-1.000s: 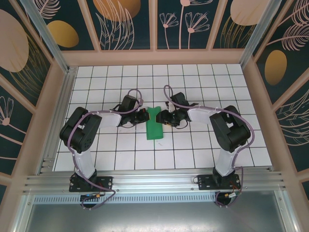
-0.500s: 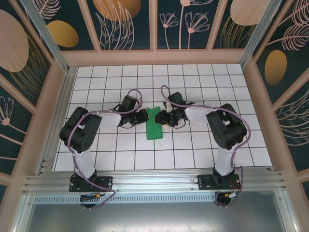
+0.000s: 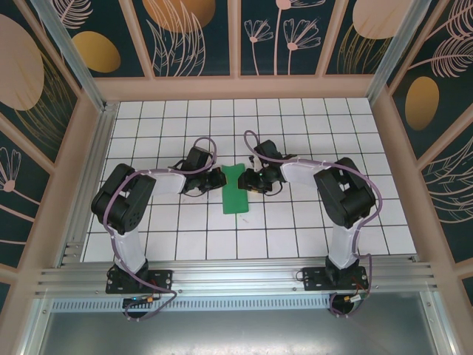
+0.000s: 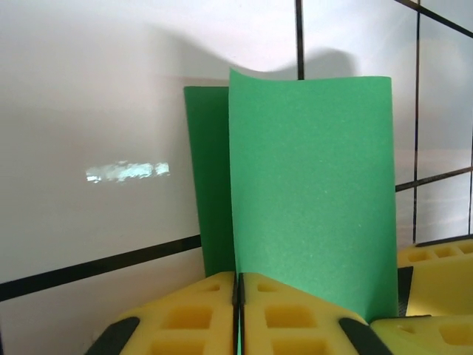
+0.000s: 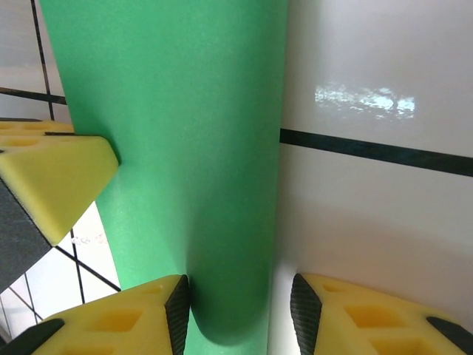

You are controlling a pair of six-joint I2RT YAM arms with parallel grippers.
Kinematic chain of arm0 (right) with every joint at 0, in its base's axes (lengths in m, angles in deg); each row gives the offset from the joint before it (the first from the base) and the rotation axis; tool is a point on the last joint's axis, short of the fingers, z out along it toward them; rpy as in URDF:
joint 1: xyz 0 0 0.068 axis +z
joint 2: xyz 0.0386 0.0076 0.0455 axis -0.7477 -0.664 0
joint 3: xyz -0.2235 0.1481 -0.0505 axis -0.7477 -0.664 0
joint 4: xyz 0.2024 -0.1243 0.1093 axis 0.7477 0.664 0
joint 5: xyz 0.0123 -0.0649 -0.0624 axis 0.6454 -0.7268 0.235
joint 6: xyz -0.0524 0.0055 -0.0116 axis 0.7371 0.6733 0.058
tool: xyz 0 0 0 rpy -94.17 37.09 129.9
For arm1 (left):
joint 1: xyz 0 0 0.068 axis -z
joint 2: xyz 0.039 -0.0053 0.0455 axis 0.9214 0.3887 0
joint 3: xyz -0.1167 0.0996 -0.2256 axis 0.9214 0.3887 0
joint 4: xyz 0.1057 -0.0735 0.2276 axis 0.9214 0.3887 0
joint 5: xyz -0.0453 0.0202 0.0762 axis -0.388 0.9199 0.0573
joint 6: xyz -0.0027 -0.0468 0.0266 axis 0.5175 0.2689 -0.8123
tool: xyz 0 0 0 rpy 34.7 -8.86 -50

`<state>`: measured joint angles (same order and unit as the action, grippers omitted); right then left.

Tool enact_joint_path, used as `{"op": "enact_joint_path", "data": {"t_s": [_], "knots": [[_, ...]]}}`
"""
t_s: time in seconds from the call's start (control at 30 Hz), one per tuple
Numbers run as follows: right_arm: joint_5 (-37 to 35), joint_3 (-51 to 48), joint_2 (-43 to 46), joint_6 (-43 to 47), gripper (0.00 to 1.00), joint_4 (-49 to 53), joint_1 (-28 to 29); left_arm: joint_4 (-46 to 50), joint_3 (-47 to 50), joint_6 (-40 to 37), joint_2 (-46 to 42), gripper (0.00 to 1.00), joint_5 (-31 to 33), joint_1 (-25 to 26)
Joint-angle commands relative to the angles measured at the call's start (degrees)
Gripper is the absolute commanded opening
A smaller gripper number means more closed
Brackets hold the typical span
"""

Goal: Fold a paper plane with a square sheet of paper (pick it up from the middle)
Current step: Fold the square sheet of paper in half at the center of the table, then hold the square sheet of paper at the center of the table.

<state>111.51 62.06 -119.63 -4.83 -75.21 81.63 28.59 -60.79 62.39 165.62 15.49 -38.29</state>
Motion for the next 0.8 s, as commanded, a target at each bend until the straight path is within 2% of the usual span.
{"op": "enact_joint_path", "data": {"t_s": [0.0,0.23,0.4,0.53,0.77], "knots": [[-4.4,0.4,-3.3,0.6,0.45,3.3,1.0,3.1,-1.7,1.1,-3.4,0.24,2.6,0.2],[-5.7,0.7,-4.3,1.4,0.43,4.3,1.4,4.7,-0.3,1.6,-8.4,0.39,8.1,0.0],[-3.1,0.2,-4.1,2.0,0.42,2.8,1.0,5.1,-0.1,1.5,-8.4,0.42,9.4,0.0],[1.4,-0.5,-4.6,3.7,0.4,1.0,0.0,4.8,0.2,1.1,-8.2,0.43,8.3,0.0],[4.0,-0.1,-6.2,5.8,0.35,1.2,-1.3,4.6,0.1,0.7,-7.3,0.44,7.0,0.0]]}}
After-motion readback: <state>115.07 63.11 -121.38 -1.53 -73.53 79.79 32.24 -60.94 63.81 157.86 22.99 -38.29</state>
